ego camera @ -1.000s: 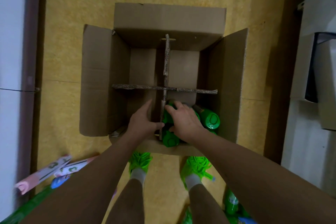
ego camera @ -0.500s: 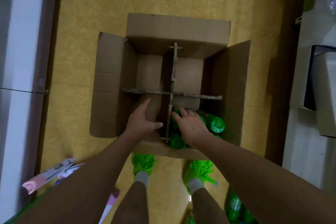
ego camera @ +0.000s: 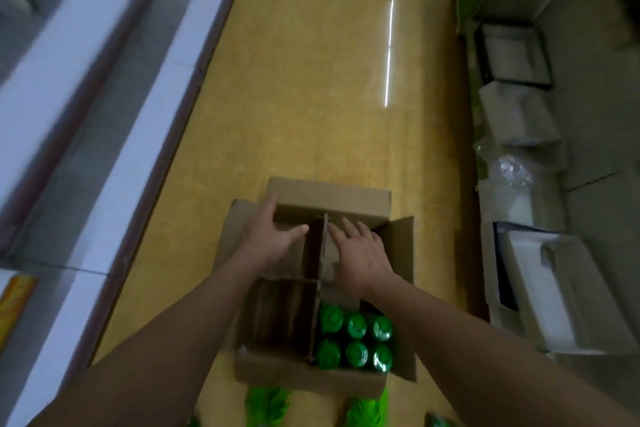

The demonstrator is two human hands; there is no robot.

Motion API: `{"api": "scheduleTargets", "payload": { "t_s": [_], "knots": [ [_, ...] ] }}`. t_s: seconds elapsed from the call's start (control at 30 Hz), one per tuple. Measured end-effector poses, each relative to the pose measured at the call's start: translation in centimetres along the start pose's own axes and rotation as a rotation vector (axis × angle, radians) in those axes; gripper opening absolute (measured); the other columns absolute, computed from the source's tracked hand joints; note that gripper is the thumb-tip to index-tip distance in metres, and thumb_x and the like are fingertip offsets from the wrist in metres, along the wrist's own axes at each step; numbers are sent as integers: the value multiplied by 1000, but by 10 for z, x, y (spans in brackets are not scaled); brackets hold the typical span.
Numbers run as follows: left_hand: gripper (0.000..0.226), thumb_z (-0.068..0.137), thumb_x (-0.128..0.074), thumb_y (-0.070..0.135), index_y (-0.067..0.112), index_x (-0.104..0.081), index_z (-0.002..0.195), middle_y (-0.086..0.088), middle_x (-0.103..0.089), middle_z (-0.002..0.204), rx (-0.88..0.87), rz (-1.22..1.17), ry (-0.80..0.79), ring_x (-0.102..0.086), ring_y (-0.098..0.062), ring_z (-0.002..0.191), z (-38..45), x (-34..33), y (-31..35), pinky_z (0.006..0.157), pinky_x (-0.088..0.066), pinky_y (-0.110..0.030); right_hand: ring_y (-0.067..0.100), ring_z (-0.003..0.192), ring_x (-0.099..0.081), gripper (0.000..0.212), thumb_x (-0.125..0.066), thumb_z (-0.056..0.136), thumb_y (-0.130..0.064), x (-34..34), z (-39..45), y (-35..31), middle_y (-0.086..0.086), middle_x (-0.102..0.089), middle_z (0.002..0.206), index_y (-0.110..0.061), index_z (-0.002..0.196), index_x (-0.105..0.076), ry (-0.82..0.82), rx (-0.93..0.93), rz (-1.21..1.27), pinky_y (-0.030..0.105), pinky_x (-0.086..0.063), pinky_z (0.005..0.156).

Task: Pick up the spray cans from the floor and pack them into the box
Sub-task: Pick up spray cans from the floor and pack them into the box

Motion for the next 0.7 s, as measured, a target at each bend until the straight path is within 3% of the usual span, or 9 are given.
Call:
{"api": "scheduleTargets", "payload": {
  "t_s": [0.17, 0.37, 0.47, 0.6, 0.7],
  "knots": [
    [91, 82, -75, 49, 28, -26, 156, -2, -33, 160, -205, 31, 186, -33, -24, 144, -42, 94, 138, 115, -35, -42, 36, 150, -13, 81, -64, 93, -32, 150, -33, -27, 7, -13, 166, -32, 157, -14, 232, 7, -22, 53, -19, 119],
    [90, 82, -73, 54, 30, -26, 156, 2, -32, 160, -443, 26, 346, -34, -23, 144, -121, 210, 283, 114, -35, -44, 37, 149, -18, 76, -58, 95, -40, 312, -104, -71, 7, -18, 165, -28, 158, -15, 504, 36, -59, 50, -25, 118],
    [86, 86, -72, 46, 24, -28, 156, 1, -33, 159, -545, 62, 464, -35, -22, 144, -175, 258, 339, 110, -34, -32, 37, 148, -21, 76, -58, 94, -43, 371, -142, -94, 8, -21, 164, -29, 157, -16, 609, 90, -63, 49, -28, 117],
    [81, 83, -74, 48, 24, -38, 151, -3, -43, 153, -664, 129, 645, -43, -24, 138, -239, 327, 389, 112, -38, -43, 35, 149, -19, 76, -58, 95, -43, 431, -196, -120, 5, -19, 165, -31, 158, -16, 755, 172, -50, 50, -27, 118],
    [77, 83, -73, 49, 25, -41, 149, -5, -46, 151, -714, 216, 721, -45, -28, 136, -270, 365, 415, 108, -41, -43, 31, 150, -17, 77, -59, 94, -44, 462, -228, -132, 2, -19, 165, -35, 157, -16, 864, 196, -23, 49, -25, 120]
  ]
}}
Point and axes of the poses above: each hand's wrist, its own z-axis towards the middle knuckle, its own x-axis out of the back of the hand, y = z × x, the point moved 1 cm from there along z, towards the middle knuckle
